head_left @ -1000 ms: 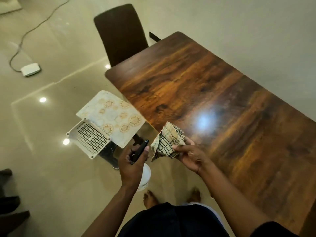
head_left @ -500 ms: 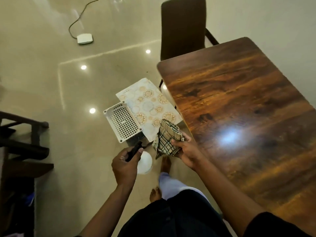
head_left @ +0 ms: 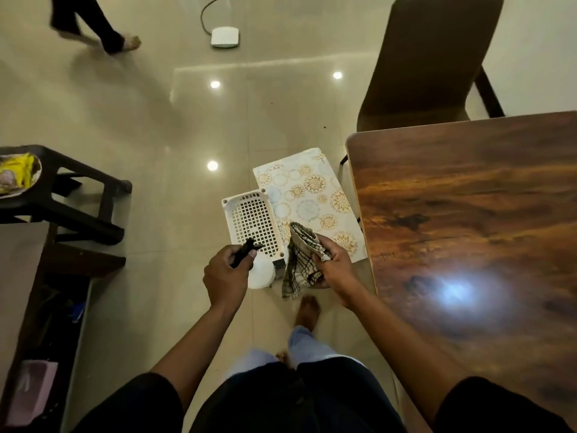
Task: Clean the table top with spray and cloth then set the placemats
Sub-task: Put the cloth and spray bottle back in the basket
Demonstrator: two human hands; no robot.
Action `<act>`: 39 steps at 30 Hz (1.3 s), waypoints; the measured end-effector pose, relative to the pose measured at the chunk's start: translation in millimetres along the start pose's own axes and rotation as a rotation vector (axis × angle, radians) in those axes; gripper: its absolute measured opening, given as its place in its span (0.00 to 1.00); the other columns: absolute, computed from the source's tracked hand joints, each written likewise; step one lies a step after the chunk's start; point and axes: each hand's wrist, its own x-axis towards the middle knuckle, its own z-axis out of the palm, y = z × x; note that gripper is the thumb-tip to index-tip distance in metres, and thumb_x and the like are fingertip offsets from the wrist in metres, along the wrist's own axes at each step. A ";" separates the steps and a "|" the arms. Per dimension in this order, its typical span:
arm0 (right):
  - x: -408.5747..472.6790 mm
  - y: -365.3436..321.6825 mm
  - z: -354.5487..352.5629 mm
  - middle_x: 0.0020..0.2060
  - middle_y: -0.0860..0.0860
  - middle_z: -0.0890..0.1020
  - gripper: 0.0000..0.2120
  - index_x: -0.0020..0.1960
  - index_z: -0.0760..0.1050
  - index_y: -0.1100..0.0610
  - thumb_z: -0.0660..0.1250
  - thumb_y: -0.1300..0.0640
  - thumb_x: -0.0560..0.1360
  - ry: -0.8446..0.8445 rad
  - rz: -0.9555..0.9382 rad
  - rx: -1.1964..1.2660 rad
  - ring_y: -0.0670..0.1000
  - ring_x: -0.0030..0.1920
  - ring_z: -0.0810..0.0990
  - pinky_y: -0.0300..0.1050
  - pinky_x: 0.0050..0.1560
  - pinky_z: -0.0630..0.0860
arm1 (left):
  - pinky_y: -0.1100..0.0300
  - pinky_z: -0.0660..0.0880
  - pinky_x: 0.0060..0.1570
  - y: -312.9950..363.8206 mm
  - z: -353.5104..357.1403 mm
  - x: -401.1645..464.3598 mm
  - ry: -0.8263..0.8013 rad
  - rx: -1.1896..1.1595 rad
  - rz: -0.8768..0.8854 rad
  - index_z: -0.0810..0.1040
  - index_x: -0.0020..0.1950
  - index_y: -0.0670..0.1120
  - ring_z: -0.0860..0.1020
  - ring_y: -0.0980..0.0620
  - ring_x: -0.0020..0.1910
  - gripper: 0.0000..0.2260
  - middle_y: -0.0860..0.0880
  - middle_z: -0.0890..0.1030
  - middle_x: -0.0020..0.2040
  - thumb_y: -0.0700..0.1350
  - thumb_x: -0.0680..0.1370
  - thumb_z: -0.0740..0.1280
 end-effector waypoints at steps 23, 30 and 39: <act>117.6 -12.4 11.4 0.62 0.47 0.83 0.32 0.69 0.78 0.46 0.61 0.74 0.74 -0.008 -0.004 -0.354 0.51 0.62 0.82 0.49 0.53 0.83 | 0.56 0.75 0.54 -47.5 83.4 142.3 -0.234 0.302 -0.127 0.87 0.56 0.47 0.84 0.43 0.59 0.09 0.45 0.89 0.55 0.44 0.77 0.79; 125.8 -34.0 12.9 0.54 0.43 0.84 0.29 0.67 0.78 0.45 0.62 0.73 0.77 0.002 -0.020 -0.289 0.47 0.54 0.84 0.40 0.44 0.79 | 0.53 0.77 0.55 -47.5 92.3 144.6 -0.253 0.292 -0.124 0.88 0.54 0.49 0.85 0.44 0.57 0.08 0.48 0.89 0.53 0.46 0.76 0.80; 128.4 -44.0 27.7 0.57 0.49 0.85 0.32 0.68 0.79 0.50 0.61 0.76 0.72 -0.012 -0.074 -0.325 0.50 0.57 0.84 0.49 0.50 0.84 | 0.53 0.81 0.62 -23.1 80.2 158.9 -0.373 0.217 -0.232 0.84 0.67 0.51 0.82 0.55 0.63 0.23 0.52 0.85 0.66 0.35 0.74 0.72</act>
